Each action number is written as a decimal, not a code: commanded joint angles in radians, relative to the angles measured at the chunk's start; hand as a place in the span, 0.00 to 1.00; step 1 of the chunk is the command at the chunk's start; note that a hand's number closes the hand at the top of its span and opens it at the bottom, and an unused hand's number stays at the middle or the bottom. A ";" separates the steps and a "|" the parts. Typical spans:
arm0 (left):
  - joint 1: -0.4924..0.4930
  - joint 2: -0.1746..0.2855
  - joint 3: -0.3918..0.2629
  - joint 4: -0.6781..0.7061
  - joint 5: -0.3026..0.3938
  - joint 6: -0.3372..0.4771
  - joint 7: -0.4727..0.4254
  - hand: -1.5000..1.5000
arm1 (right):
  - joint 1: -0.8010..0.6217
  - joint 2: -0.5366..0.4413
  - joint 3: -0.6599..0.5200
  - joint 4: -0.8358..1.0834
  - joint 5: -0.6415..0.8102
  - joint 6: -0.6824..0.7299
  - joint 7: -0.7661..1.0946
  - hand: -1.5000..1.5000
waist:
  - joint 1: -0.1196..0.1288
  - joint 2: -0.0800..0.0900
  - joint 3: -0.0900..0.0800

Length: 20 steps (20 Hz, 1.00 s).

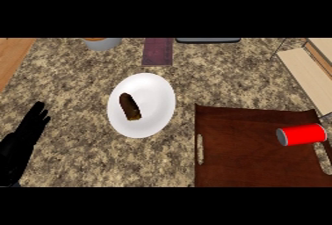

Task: Pick the tomato from the tray and place it in the tiered shelf

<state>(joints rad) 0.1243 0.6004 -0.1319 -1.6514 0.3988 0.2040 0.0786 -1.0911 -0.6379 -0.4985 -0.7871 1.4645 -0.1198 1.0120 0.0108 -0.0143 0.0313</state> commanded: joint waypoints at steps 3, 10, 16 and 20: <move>-0.011 -0.012 0.015 0.123 -0.016 -0.013 -0.024 0.50 | 0.002 0.017 -0.039 -0.071 -0.053 -0.099 0.016 0.00 | -0.015 0.016 -0.032; 0.005 -0.014 0.005 0.093 -0.008 0.004 -0.013 0.50 | -0.023 0.089 -0.091 -0.212 -0.127 -0.177 0.053 0.00 | -0.019 0.011 -0.032; -0.007 0.006 0.028 0.131 0.024 -0.011 -0.014 0.50 | 0.004 0.078 -0.106 -0.408 -0.170 -0.187 0.011 0.00 | -0.044 0.007 -0.033; 0.004 -0.002 0.022 0.103 0.017 0.024 -0.005 0.50 | -0.015 0.086 -0.076 -0.598 -0.155 -0.058 0.087 0.00 | -0.057 -0.001 -0.034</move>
<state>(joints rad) 0.1502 0.6208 -0.1189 -1.6458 0.4305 0.2264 0.0893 -1.1003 -0.5525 -0.5864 -1.2357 1.3055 -0.2467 1.0146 -0.0252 -0.0274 0.0294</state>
